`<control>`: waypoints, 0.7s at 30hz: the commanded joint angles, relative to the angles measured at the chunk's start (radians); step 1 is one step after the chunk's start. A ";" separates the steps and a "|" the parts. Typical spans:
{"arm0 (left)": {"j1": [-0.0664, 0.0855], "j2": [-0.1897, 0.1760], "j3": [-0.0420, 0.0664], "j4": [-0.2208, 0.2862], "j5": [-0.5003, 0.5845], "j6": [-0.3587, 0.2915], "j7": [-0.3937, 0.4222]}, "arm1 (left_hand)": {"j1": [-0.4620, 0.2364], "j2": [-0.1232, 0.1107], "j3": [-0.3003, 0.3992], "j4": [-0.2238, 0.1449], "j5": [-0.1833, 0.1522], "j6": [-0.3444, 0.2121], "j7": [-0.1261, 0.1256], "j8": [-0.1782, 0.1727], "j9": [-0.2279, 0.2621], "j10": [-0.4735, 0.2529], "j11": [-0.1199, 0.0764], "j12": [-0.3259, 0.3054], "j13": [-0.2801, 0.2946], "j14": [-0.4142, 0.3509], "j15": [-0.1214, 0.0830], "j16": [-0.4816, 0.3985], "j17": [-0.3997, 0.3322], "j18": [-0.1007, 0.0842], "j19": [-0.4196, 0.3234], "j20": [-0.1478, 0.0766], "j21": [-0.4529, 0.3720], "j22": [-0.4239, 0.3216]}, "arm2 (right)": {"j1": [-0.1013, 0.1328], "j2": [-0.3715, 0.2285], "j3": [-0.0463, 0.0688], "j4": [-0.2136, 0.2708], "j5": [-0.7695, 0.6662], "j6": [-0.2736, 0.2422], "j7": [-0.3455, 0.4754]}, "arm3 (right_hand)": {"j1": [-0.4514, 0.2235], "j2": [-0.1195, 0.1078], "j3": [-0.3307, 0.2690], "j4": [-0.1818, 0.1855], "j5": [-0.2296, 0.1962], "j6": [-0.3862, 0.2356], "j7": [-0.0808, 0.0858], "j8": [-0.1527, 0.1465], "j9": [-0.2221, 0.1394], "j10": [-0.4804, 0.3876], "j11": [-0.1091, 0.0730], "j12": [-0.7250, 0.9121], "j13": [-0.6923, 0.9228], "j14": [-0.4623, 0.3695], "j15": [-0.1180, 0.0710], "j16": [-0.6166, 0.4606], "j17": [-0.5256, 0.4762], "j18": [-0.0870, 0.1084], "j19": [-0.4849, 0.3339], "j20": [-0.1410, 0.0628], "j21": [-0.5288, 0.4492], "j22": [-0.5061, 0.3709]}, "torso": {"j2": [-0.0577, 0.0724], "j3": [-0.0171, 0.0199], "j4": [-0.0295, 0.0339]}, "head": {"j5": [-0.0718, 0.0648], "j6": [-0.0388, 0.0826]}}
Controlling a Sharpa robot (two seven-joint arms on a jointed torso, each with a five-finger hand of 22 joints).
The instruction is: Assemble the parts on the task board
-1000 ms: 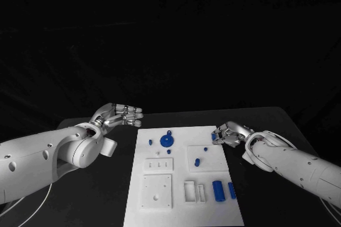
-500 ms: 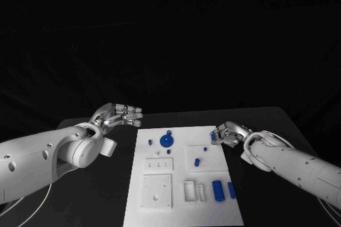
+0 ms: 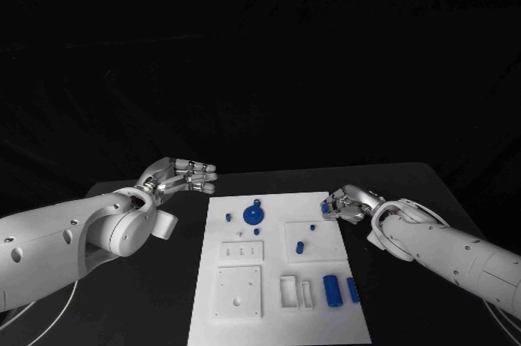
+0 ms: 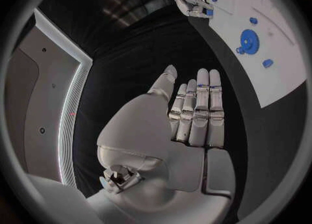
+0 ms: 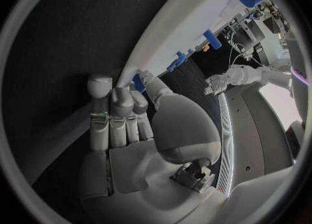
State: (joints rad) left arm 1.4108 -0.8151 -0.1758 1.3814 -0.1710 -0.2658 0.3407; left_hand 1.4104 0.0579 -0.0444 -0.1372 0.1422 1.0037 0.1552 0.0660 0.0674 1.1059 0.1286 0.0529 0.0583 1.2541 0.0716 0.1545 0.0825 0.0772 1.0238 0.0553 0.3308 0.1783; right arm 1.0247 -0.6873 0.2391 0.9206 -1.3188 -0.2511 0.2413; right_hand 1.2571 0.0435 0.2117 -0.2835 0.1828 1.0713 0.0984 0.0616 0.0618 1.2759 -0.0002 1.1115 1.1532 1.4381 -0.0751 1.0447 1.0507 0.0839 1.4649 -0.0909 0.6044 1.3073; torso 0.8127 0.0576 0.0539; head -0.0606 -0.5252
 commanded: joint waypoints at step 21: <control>0.000 0.002 0.001 0.000 -0.004 0.013 0.004 | -0.005 0.001 0.002 -0.007 0.002 -0.004 -0.003 -0.002 -0.001 -0.001 -0.001 0.005 0.001 -0.002 0.005 -0.001 -0.001 -0.010 -0.005 0.004 0.008 0.002 | -0.004 -0.004 -0.002 0.006 0.012 -0.060 -0.012 | -0.018 -0.010 0.032 0.011 0.001 0.123 -0.027 0.000 0.004 0.017 -0.018 0.019 0.012 0.011 -0.014 0.017 0.017 -0.009 0.049 -0.017 0.038 0.076 | 0.000 0.0001 -0.0001 | -0.005 0.001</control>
State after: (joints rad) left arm 1.4107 -0.8146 -0.1759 1.3802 -0.1711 -0.2654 0.3391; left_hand 1.4104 0.0579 -0.0421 -0.1394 0.1422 1.0037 0.1552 0.0660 0.0674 1.1059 0.1285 0.0529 0.0583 1.2541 0.0715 0.1546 0.0825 0.0771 1.0238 0.0553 0.3348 0.1792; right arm 1.0229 -0.6906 0.2380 0.9236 -1.3159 -0.2761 0.2392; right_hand 1.2409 0.0174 0.2488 -0.2727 0.1810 1.1826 0.0775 0.0571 0.0615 1.2910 -0.0145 1.1264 1.1644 1.4473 -0.0838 1.0551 1.0670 0.0826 1.4653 -0.1022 0.6388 1.3073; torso 0.8127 0.0577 0.0541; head -0.0650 -0.5243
